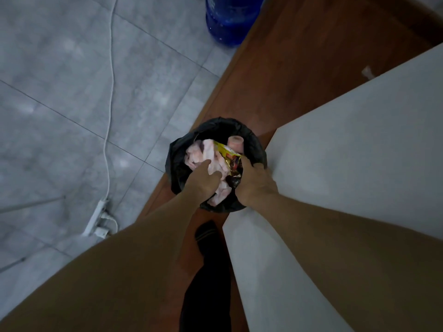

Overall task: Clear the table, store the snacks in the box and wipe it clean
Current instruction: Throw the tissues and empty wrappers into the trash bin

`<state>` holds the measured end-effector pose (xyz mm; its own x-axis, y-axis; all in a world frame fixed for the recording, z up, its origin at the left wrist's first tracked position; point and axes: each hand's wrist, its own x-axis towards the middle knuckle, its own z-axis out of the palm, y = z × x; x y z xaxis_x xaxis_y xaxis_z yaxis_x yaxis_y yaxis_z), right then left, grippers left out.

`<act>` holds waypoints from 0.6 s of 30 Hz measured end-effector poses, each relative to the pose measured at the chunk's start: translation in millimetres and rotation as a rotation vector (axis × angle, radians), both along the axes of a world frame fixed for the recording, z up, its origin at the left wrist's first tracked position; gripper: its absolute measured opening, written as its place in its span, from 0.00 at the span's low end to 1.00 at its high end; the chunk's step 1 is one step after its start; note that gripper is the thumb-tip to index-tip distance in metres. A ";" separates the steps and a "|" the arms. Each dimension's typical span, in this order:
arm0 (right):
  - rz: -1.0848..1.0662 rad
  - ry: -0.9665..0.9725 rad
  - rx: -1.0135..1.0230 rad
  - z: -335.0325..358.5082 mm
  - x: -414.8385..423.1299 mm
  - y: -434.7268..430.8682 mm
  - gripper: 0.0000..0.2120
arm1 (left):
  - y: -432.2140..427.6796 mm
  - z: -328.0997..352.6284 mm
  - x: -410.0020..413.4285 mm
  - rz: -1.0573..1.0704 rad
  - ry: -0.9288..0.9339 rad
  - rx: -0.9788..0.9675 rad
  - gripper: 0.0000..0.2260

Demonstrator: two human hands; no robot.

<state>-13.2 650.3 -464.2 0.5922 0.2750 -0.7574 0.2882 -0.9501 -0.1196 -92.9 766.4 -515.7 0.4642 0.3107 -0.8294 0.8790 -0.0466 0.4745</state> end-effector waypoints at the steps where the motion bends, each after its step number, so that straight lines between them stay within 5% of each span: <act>1: 0.009 -0.005 0.006 2.5 -0.1 0.9 0.39 | 0.3 1.9 -1.9 -0.041 -0.009 0.026 0.27; 10: 0.170 -0.033 0.081 69.4 6.1 13.6 0.34 | 20.7 67.4 -5.5 -0.437 -0.127 0.366 0.26; 18: 0.291 -0.177 0.212 192.8 1.8 2.7 0.31 | 28.5 214.2 -19.6 -0.608 -0.141 0.646 0.24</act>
